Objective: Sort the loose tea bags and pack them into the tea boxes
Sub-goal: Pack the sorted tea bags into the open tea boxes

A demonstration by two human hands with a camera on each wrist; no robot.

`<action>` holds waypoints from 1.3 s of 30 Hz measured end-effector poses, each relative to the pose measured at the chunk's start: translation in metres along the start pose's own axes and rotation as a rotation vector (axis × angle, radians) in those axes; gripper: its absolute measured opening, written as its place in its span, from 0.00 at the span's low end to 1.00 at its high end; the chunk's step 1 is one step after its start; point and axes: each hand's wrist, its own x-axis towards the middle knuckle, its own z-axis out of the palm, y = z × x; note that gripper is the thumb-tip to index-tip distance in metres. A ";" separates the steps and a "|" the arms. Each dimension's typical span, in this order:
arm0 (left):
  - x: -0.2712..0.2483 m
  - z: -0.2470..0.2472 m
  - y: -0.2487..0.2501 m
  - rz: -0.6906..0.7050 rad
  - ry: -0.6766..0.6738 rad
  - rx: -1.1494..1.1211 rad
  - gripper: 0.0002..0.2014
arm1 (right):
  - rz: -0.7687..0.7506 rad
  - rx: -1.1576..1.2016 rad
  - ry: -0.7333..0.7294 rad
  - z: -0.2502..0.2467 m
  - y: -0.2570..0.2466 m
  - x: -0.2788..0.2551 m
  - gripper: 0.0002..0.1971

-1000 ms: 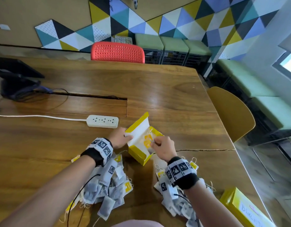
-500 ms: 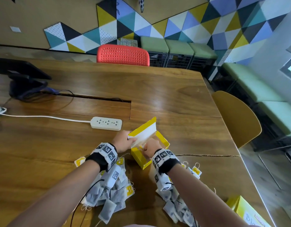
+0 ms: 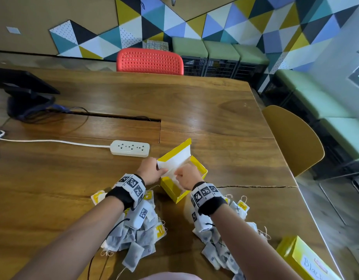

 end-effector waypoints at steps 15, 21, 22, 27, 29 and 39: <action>-0.093 0.028 -0.036 0.278 -0.454 0.756 0.28 | -0.126 0.309 0.088 0.032 0.010 -0.086 0.07; -0.087 0.031 -0.039 0.283 -0.344 0.665 0.15 | -0.168 0.027 -0.269 0.045 -0.001 -0.089 0.14; -0.085 0.028 -0.039 0.270 -0.341 0.611 0.15 | -0.158 0.022 -0.279 0.048 -0.002 -0.088 0.15; -0.080 0.007 -0.041 0.155 -0.232 0.181 0.11 | -0.160 0.208 -0.187 0.054 -0.004 -0.084 0.21; -0.078 0.000 -0.045 0.083 -0.210 -0.006 0.11 | -0.186 0.361 -0.125 0.054 -0.007 -0.083 0.22; -0.094 -0.010 -0.042 -0.037 -0.472 -0.523 0.16 | -0.168 0.811 -0.068 0.044 -0.023 -0.081 0.05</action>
